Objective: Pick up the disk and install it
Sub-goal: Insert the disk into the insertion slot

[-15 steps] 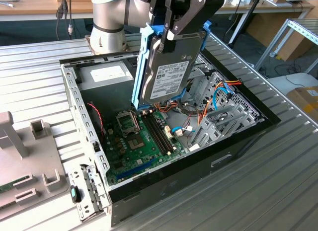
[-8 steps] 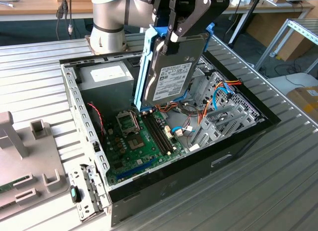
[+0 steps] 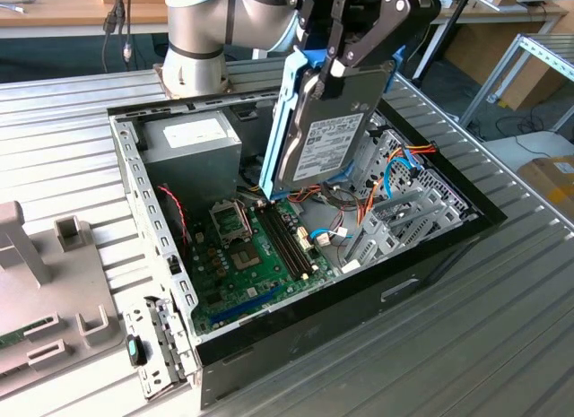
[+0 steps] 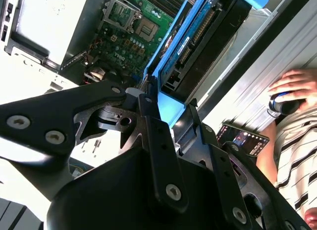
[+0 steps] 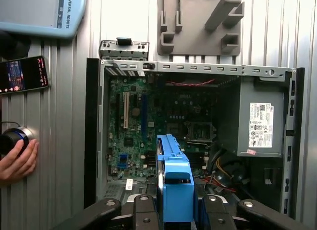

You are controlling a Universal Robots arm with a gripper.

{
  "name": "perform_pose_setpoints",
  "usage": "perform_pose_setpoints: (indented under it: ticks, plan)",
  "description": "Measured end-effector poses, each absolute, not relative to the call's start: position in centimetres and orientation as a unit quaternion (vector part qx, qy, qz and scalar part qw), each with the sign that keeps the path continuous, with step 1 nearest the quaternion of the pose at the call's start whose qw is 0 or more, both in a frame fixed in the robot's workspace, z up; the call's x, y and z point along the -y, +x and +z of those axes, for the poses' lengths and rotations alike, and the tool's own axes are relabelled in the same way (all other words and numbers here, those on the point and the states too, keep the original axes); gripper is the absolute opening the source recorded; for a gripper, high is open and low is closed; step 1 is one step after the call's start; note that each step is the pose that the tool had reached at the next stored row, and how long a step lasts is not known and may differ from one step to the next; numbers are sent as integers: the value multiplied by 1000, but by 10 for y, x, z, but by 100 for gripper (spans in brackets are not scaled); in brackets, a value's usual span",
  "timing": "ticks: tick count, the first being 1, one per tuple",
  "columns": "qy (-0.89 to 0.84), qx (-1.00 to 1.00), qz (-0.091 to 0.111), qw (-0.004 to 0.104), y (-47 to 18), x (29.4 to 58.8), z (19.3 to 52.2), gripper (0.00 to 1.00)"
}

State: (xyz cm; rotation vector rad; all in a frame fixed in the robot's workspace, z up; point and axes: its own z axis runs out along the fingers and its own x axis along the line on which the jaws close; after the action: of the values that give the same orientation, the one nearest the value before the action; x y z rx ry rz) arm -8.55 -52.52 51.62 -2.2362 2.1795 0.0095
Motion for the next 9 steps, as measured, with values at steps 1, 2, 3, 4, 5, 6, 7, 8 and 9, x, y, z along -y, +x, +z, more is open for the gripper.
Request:
perform_pose_setpoints:
  ticks: [1,2,3,4,5,6,7,8,9]
  plan:
    - [-716,-698,3,10,-86,527,516,37]
    - [-716,-698,3,10,-86,529,516,37]
    - [-716,-698,3,9,-86,531,516,37]
    - [-716,-698,3,9,-86,532,516,37]
    - [-716,-698,3,9,-86,532,516,37]
    - [-716,-698,3,9,-86,532,516,37]
    - [-716,-698,3,9,-86,532,516,37]
    - [-716,-698,3,9,-86,532,516,37]
    - [-716,-698,3,9,-86,532,516,37]
